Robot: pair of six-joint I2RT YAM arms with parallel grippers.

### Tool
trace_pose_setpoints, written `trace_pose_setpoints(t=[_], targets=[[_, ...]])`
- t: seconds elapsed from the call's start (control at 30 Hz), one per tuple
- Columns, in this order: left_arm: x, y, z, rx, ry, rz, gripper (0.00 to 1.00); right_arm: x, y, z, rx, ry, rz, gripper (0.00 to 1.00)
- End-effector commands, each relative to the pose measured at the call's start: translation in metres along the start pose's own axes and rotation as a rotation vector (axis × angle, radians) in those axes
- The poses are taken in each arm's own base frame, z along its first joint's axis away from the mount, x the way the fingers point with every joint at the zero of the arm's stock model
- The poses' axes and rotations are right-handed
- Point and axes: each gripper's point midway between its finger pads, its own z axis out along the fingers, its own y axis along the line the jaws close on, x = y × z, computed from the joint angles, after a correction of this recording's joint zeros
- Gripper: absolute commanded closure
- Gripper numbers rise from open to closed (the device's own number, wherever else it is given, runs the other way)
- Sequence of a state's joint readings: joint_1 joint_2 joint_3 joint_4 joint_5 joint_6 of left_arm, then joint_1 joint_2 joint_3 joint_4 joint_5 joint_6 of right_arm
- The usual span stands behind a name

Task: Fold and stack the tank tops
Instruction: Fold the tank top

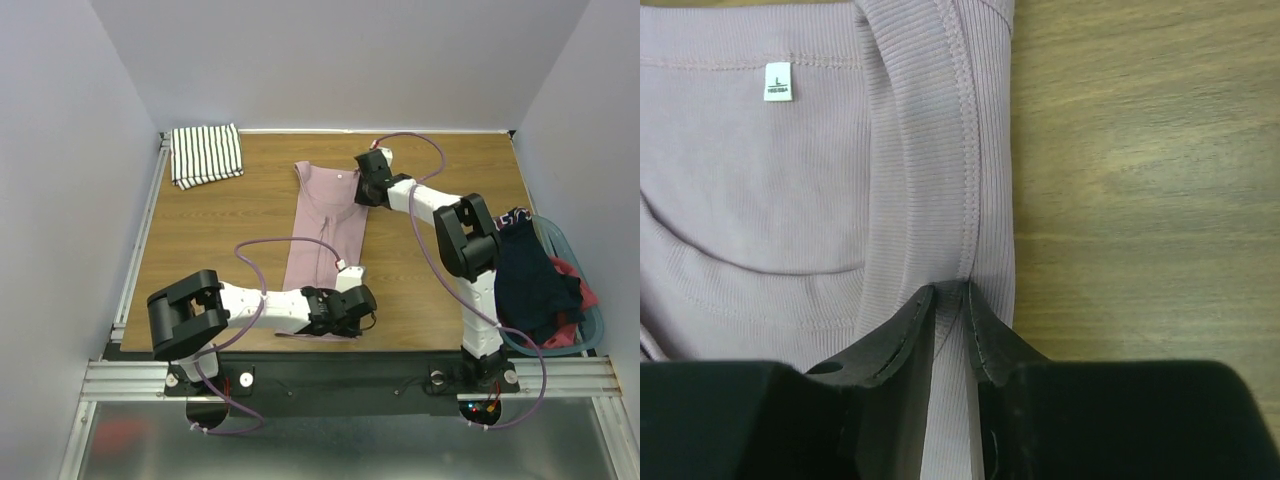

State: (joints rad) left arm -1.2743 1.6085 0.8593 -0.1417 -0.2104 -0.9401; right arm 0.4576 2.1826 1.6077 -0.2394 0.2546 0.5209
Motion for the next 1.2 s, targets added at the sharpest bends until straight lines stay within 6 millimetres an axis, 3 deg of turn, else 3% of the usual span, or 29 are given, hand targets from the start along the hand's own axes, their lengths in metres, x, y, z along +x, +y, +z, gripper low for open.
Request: trace_pose_setpoints(t=[0.0, 0.37, 0.73, 0.87, 0.93, 1.07, 1.17], targets=[[0.021, 0.002, 0.005, 0.005, 0.044, 0.031, 0.88, -0.003, -0.007, 0.010, 0.031, -0.002, -0.022, 0.77], [0.047, 0.005, 0.013, 0.008, 0.112, 0.048, 0.94, -0.025, -0.019, 0.017, 0.101, -0.060, -0.085, 0.76], [0.023, -0.019, 0.006, 0.046, 0.063, 0.075, 0.92, -0.030, -0.020, 0.023, 0.106, -0.065, -0.137, 0.71], [-0.011, -0.038, -0.008, 0.101, -0.009, 0.060, 0.84, -0.040, -0.016, 0.017, 0.095, -0.085, -0.159, 0.68], [-0.028, -0.047, -0.017, 0.128, -0.053, 0.057, 0.74, -0.046, -0.015, 0.016, 0.090, -0.093, -0.179, 0.63], [-0.083, -0.064, -0.047, 0.190, -0.191, 0.055, 0.55, -0.063, -0.006, 0.019, 0.038, -0.109, -0.205, 0.55], [-0.121, -0.056, -0.069, 0.203, -0.271, 0.002, 0.49, -0.079, 0.000, 0.020, -0.008, -0.127, -0.190, 0.53]])
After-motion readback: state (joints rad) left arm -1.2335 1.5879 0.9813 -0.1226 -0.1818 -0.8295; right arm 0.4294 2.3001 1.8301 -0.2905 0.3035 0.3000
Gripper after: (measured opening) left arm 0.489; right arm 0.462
